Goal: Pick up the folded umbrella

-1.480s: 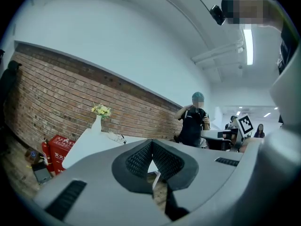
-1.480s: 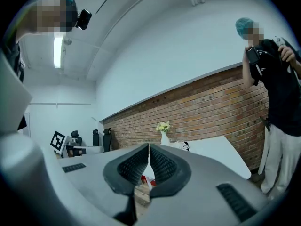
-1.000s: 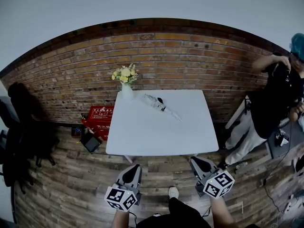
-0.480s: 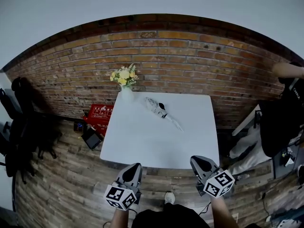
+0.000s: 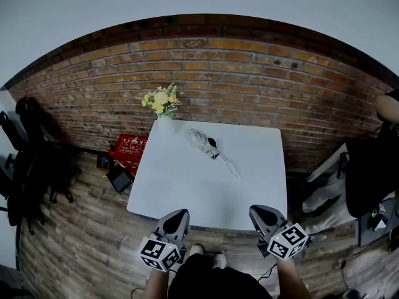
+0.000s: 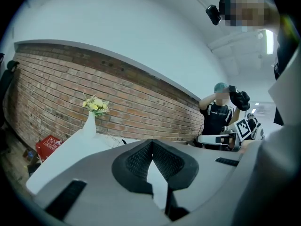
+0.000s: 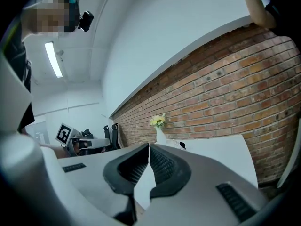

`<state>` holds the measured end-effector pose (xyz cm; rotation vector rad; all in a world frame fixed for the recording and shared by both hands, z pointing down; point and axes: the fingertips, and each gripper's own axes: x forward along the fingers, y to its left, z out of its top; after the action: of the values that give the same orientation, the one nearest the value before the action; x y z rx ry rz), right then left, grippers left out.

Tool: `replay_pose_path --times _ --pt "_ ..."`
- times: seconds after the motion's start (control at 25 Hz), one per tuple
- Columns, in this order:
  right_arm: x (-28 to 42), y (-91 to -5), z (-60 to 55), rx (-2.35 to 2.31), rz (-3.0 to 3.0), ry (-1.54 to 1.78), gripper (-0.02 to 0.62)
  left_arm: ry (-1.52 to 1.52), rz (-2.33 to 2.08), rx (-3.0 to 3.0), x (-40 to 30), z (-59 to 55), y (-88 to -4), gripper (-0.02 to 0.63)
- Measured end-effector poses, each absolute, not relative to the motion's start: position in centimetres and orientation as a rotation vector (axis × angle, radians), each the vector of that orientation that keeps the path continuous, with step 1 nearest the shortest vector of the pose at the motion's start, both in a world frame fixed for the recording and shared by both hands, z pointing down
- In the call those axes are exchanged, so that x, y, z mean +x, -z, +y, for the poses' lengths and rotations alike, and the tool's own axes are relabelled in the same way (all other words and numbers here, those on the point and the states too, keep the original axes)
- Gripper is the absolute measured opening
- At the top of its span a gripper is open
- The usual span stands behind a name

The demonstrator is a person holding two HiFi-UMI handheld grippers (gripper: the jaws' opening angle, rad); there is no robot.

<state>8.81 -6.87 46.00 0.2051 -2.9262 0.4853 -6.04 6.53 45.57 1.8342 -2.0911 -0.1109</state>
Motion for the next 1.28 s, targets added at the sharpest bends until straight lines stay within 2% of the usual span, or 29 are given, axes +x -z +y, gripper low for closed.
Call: replay_pose_path --times 0.64,1.12,1.28 --pt "2.8 -47.2 -10.4 0.342 -2.901 -0.544 0.023 -0.083 -1.866 2.065 -11.2 -1.3 -47.8 0.014" --pt "-2.9 -49.0 -12.1 0.456 -2.832 -0.495 0.023 -0.394 -1.616 2.325 -14.2 -8.0 -50.0 0.014" --pt "-4.0 -50.5 -12.8 0.531 -2.789 -0.479 0.023 -0.411 -1.515 2.377 -14.8 -10.1 -51.6 0.014"
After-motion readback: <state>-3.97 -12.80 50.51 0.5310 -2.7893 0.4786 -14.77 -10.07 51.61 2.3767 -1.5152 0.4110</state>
